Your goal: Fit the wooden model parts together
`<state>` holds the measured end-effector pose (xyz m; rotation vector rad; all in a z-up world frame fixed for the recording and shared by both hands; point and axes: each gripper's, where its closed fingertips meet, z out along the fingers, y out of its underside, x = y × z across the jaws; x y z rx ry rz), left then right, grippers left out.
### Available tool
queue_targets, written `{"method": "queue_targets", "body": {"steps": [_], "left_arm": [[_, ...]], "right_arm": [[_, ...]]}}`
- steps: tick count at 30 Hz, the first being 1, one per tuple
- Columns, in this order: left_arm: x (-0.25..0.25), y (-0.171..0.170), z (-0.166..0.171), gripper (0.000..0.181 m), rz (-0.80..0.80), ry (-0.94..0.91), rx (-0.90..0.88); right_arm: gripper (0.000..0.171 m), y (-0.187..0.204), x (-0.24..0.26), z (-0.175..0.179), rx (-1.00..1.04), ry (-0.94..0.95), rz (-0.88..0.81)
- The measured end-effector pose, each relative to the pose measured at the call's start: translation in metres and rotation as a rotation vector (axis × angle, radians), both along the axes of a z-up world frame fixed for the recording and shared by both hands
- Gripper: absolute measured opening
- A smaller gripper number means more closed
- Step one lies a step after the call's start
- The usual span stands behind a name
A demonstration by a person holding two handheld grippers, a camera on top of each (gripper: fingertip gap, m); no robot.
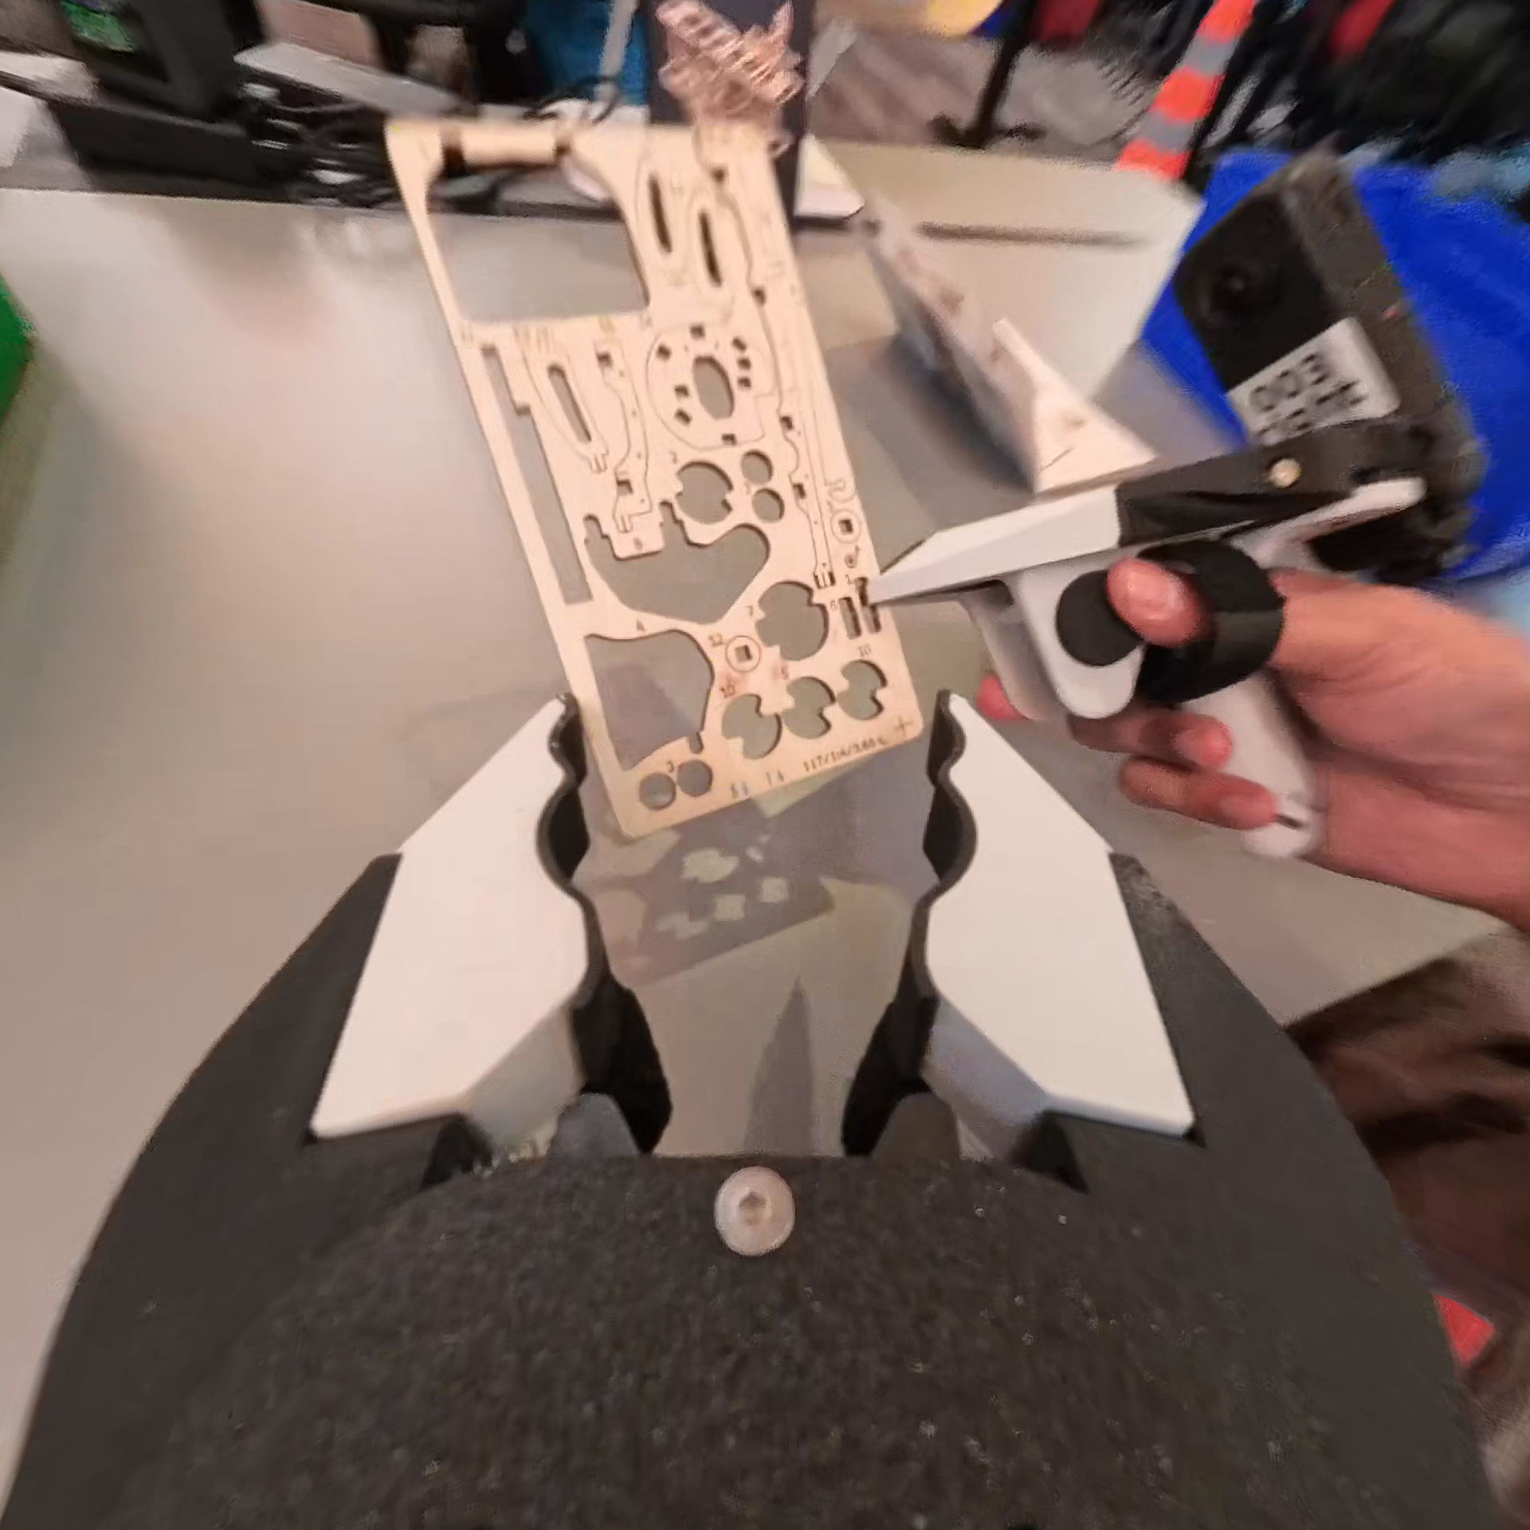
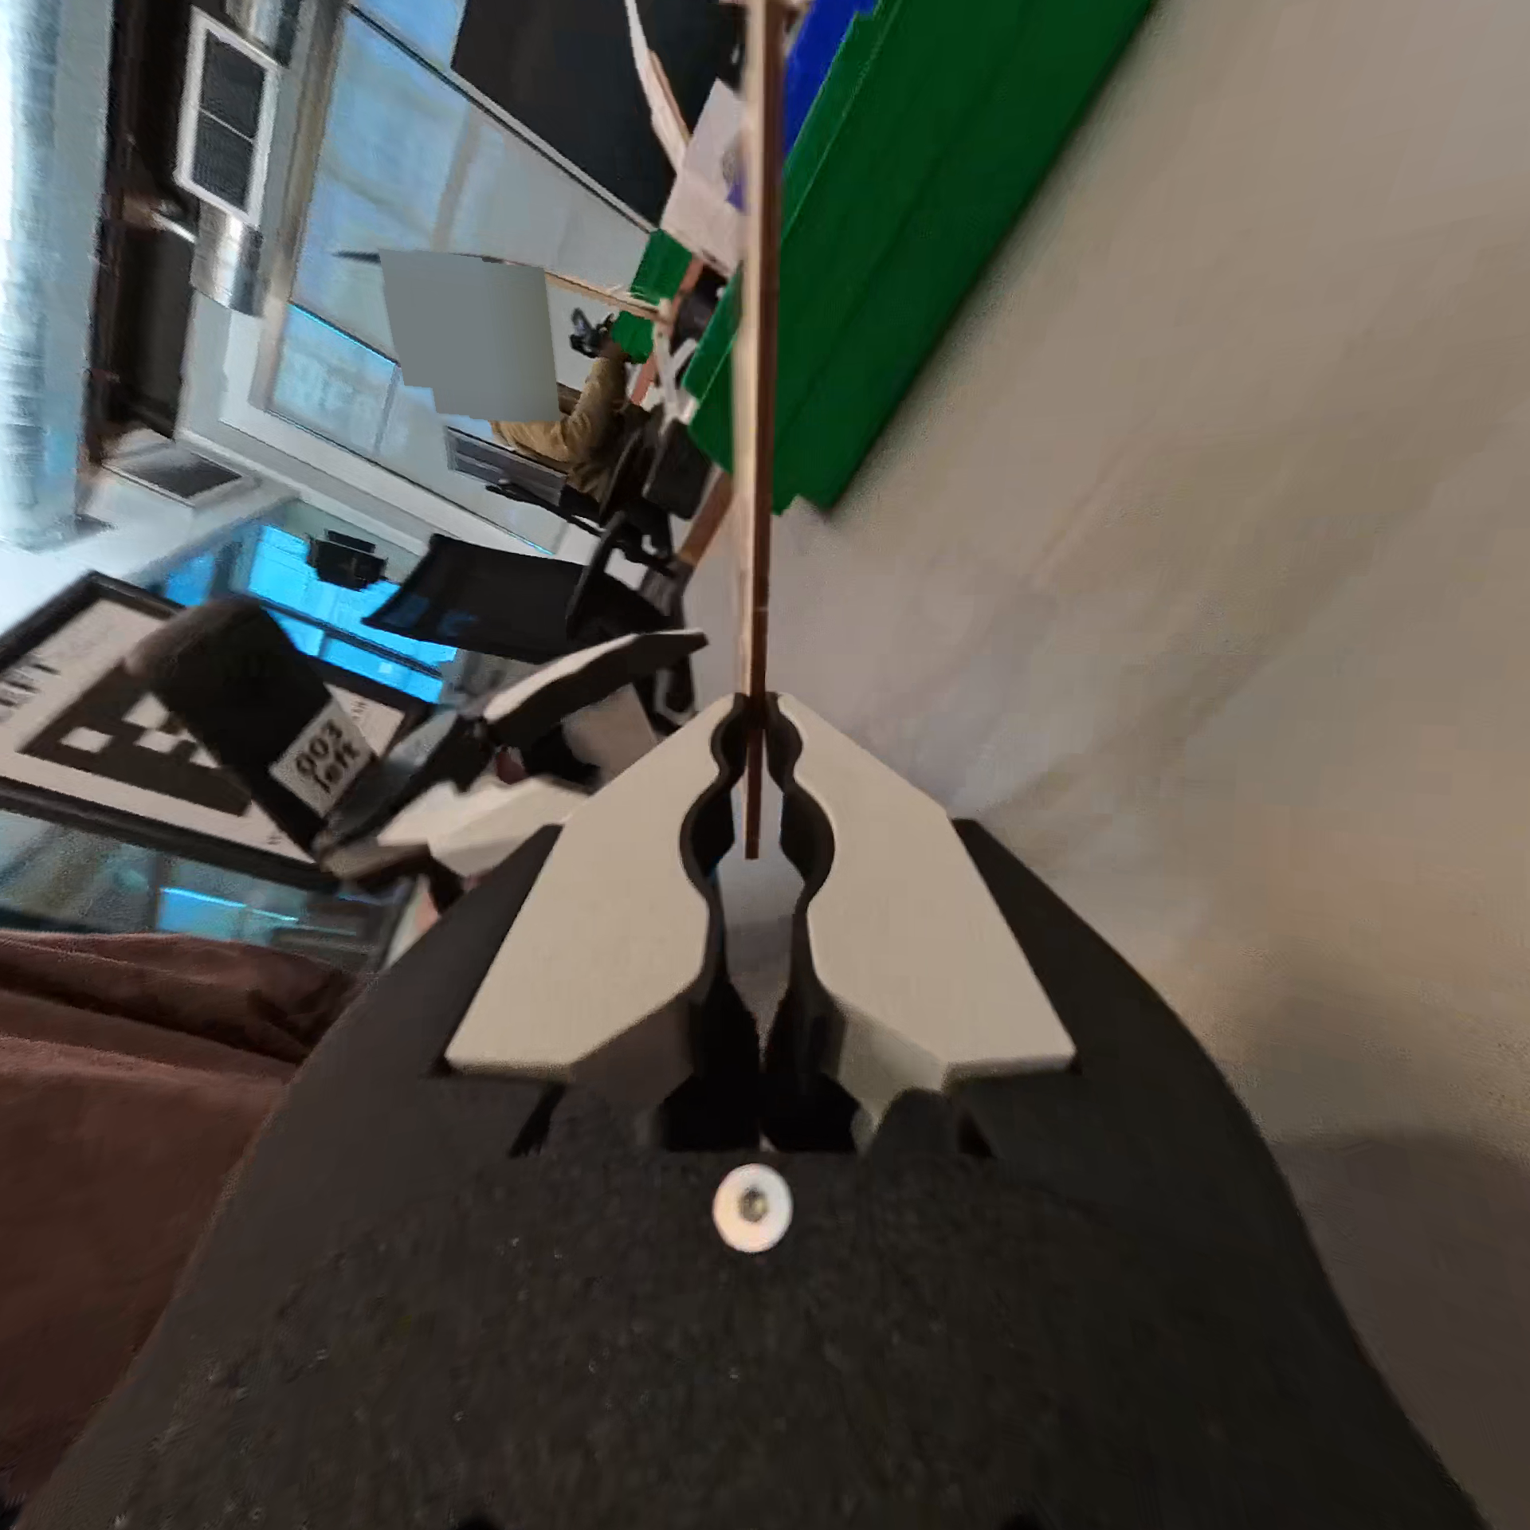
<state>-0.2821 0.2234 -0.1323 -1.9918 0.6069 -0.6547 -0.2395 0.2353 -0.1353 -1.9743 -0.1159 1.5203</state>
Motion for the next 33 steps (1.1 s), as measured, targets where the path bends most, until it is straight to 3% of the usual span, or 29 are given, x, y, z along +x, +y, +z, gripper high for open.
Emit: {"method": "queue_targets", "body": {"steps": [2, 5, 9, 11, 13, 14, 16, 18, 19, 23, 33], "left_arm": [[0.002, 0.008, 0.01, 0.083, -0.058, -0.14, -0.082], [0.014, 0.014, 0.014, 0.071, -0.237, -0.342, -0.304], [0.035, -0.002, 0.034, 0.055, -0.546, -0.627, -0.588], [0.041, -0.007, 0.026, 0.039, -0.587, -0.572, -0.584], [0.044, -0.009, 0.02, 0.007, -0.581, -0.531, -0.555], [0.044, -0.01, 0.022, 0.003, -0.589, -0.555, -0.558], [0.043, -0.012, 0.023, 0.002, -0.596, -0.566, -0.576], [0.041, -0.015, 0.021, 0.001, -0.608, -0.544, -0.566], [0.041, -0.017, 0.021, 0.001, -0.608, -0.547, -0.565], [0.043, -0.02, 0.025, 0.001, -0.609, -0.586, -0.57], [0.045, -0.026, 0.026, 0.001, -0.623, -0.581, -0.571]], "right_arm": [[0.002, 0.001, 0.014, 0.006, 0.074, -0.061, 0.007], [0.002, -0.004, 0.025, 0.033, 0.172, 0.015, 0.054], [0.002, -0.01, 0.032, 0.036, 0.179, -0.027, 0.111], [0.002, -0.012, 0.034, 0.036, 0.155, -0.009, 0.119], [0.003, -0.014, 0.033, 0.032, 0.122, 0.005, 0.137], [0.003, -0.013, 0.033, 0.029, 0.112, 0.006, 0.133], [0.005, -0.012, 0.032, 0.022, 0.09, -0.016, 0.127], [0.028, -0.014, 0.023, 0.016, 0.093, -0.043, 0.144], [0.032, -0.018, 0.016, 0.016, 0.098, -0.032, 0.172], [0.016, -0.029, -0.005, 0.019, 0.096, 0.006, 0.232], [0.005, -0.033, -0.005, 0.027, 0.12, 0.024, 0.244]]}}
